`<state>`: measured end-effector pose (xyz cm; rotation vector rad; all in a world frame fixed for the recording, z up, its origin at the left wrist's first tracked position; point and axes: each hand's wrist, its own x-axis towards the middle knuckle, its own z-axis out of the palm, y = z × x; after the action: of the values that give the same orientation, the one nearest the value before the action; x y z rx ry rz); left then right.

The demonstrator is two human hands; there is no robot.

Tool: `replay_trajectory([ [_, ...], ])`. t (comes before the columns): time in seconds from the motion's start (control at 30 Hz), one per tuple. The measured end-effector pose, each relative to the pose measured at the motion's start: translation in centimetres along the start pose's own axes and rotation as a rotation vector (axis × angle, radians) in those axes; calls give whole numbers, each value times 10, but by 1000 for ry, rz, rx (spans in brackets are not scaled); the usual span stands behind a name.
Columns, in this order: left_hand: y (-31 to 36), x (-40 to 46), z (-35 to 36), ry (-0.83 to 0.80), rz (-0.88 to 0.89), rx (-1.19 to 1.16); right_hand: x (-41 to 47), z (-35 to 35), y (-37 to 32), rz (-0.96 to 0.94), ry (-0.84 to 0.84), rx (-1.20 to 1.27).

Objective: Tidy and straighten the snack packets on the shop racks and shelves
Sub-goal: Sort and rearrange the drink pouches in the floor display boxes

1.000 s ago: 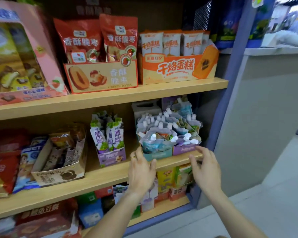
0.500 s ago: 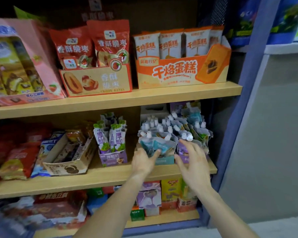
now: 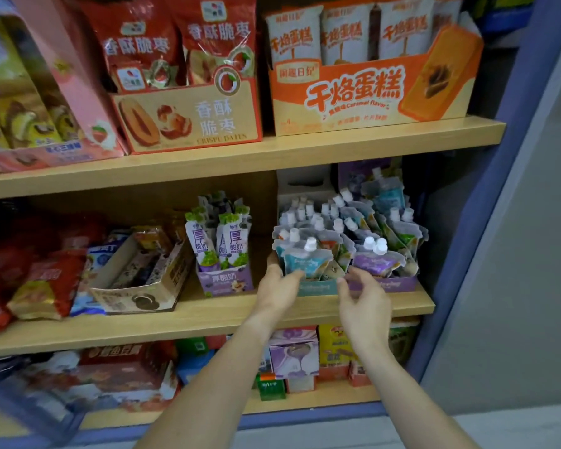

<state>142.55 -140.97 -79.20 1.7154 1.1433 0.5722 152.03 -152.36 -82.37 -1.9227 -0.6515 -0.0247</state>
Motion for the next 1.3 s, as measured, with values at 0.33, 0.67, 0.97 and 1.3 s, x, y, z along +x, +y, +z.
replay_trajectory([
  [0.33,-7,-12,-17,96,84,264,-4,5,-10,6,-15,-135],
  [0.67,-44,-90,-62,81,185,251,-71,-23,-15,122,-358,84],
  [0.97,-92,-181,-99,27,258,264,-172,-77,-27,110,-466,93],
  [1.3,-267,-214,-87,-101,0,165,-264,-10,66,162,-706,-64],
])
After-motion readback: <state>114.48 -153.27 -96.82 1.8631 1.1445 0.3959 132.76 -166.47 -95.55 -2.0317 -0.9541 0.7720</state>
